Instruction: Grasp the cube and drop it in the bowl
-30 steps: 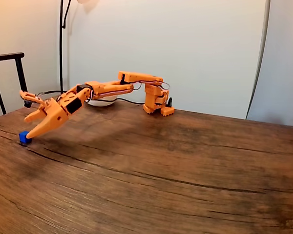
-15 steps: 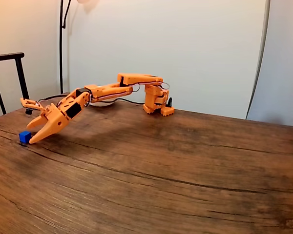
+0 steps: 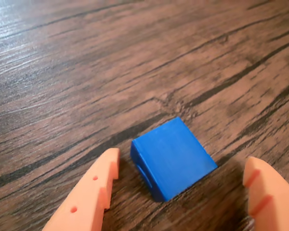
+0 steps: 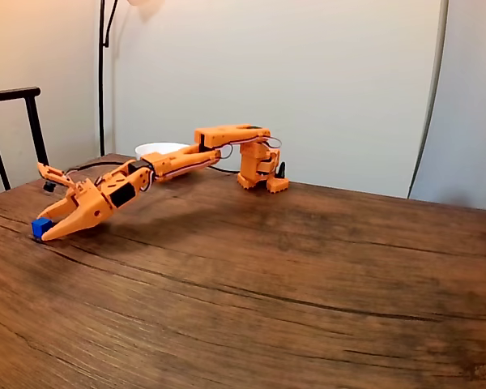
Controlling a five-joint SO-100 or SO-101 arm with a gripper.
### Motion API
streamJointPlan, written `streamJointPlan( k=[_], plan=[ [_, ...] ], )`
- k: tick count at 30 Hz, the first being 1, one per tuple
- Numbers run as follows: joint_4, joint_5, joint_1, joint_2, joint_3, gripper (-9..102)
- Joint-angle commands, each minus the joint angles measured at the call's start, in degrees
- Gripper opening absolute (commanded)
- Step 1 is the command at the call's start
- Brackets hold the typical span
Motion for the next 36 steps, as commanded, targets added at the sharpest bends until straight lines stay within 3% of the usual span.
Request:
streamJointPlan(
  k=[1,13,36],
  plan=[
    [-2.99,0.18,-0.62,-0.88,-1.67,32],
    [-5.10,-0.44,-1.67,-2.20,-1.67,14],
    [-5.10,-0.44,-1.49,-1.85,-1.76,6]
  ],
)
